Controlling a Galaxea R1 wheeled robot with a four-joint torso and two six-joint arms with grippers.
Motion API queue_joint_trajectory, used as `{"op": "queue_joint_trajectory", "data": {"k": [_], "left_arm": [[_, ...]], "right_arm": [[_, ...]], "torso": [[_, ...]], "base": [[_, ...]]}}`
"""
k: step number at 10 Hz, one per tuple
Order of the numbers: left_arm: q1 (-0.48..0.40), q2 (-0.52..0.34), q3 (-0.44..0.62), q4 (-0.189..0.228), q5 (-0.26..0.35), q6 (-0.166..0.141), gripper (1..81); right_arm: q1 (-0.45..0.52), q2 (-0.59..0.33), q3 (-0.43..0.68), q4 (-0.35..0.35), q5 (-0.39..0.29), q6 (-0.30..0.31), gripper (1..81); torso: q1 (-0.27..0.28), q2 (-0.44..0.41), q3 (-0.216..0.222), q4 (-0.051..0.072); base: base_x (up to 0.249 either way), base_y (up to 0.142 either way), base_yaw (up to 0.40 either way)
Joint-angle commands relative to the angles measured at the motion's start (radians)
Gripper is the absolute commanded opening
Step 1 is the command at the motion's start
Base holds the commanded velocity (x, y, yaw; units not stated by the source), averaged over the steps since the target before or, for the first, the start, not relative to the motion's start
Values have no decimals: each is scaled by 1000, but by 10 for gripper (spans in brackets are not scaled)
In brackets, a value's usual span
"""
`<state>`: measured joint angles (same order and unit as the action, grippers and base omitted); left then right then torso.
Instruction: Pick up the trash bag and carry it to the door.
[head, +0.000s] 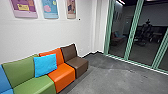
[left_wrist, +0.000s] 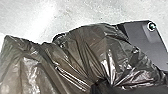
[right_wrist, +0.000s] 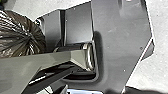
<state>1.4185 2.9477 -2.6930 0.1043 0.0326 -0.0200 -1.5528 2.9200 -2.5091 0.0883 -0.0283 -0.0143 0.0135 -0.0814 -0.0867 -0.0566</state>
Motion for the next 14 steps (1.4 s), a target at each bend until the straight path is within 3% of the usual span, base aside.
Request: {"op": "queue_joint_trajectory", "data": {"k": [1,14], "left_arm": [[-57,-5,-4,6,53,6,10],[-63,1,-4,12,55,5,10]], "right_arm": [[39,-6,6,-4,-64,-4,811],[45,4,-10,-5,-65,-4,811]], "torso": [[0,0,0,0],[0,0,0,0]], "base": [[0,0,-228],[0,0,-234]]}}
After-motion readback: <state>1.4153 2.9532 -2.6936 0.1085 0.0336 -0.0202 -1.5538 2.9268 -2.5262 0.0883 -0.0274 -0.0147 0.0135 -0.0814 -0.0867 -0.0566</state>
